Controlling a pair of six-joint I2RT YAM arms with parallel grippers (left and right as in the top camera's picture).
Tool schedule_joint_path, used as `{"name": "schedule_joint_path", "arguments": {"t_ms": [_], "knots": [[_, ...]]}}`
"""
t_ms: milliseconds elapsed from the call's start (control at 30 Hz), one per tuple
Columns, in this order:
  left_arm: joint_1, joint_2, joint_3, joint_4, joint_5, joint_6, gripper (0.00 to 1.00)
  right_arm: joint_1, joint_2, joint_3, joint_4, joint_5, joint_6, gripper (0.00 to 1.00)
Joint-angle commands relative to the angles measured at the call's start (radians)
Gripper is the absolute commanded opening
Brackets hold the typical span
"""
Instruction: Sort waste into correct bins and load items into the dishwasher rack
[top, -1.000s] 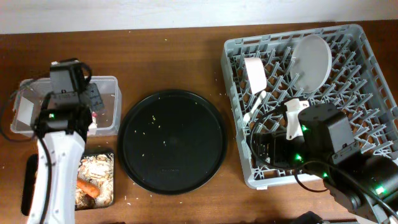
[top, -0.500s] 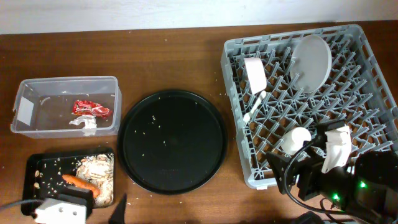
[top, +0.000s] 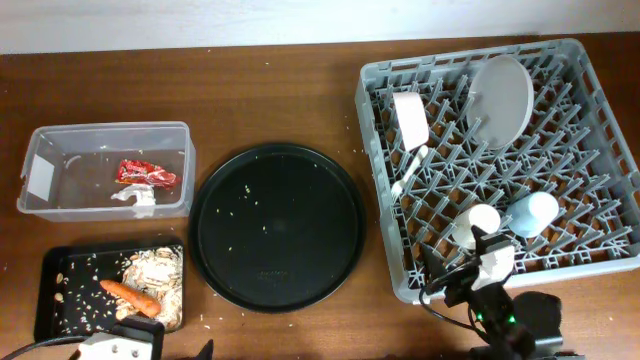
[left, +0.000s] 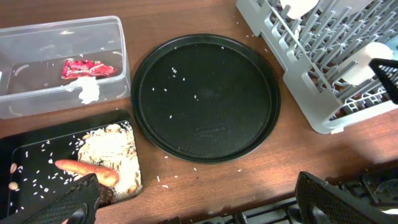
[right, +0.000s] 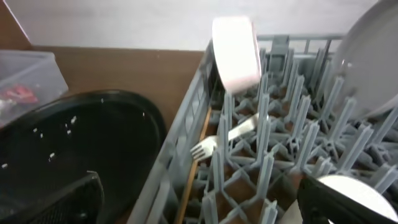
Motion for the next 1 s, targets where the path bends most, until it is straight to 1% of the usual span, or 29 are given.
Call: {"name": "schedule_joint_path", "arguments": {"t_ms": [0,33,100,400,433,467,533,567,633,667,700,733,800,867,967], "knots": [[0.000,-0.002,0.000,0.002,0.008,0.013,0.99,-0.006,-0.013,-0.107,0.241,-0.019,-0.007,0.99],[0.000,-0.002,0.000,0.002,0.008,0.012,0.99,-0.006,-0.013,-0.181,0.360,-0.018,-0.007,0.99],[0.000,-0.002,0.000,0.002,0.008,0.012,0.99,-0.006,-0.013,-0.216,0.414,-0.015,-0.007,0.99],[0.000,-0.002,0.000,0.002,0.008,0.012,0.99,-0.006,-0.009,-0.216,0.399,-0.015,-0.007,0.99],[0.000,-0.002,0.000,0.006,-0.023,0.027,0.99,-0.006,-0.009,-0.216,0.399,-0.015,-0.007,0.99],[-0.003,-0.002,0.000,0.076,-0.060,0.032,0.99,-0.006,-0.009,-0.216,0.399,-0.015,-0.007,0.99],[-0.011,-0.002,-0.037,0.365,-0.002,0.039,0.99,-0.006,-0.009,-0.216,0.399,-0.015,-0.007,0.99],[-0.011,-0.005,-0.106,0.520,0.008,0.039,0.99,-0.006,-0.009,-0.216,0.399,-0.015,-0.007,0.99],[-0.018,-0.041,-0.256,0.730,0.038,0.039,0.99,-0.006,-0.009,-0.216,0.399,-0.015,-0.007,0.99],[-0.034,-0.105,-0.440,0.893,0.080,0.039,0.99,-0.006,-0.009,-0.216,0.399,-0.015,-0.007,0.99],[-0.040,-0.180,-0.633,1.017,0.127,0.039,0.99,-0.006,-0.009,-0.216,0.399,-0.015,-0.007,0.99],[-0.040,-0.251,-0.794,1.121,0.146,0.039,0.99,-0.006,-0.009,-0.216,0.399,-0.015,-0.007,0.99],[-0.040,-0.389,-1.054,1.289,0.161,0.039,0.99,-0.006,-0.009,-0.216,0.399,-0.015,-0.007,0.99],[-0.040,-0.534,-1.271,1.448,0.159,0.039,0.99,-0.006,-0.009,-0.216,0.399,-0.015,-0.007,0.99],[-0.040,-0.538,-1.502,1.709,0.157,0.039,0.99,-0.006,-0.009,-0.216,0.399,-0.015,-0.007,0.99]]}}
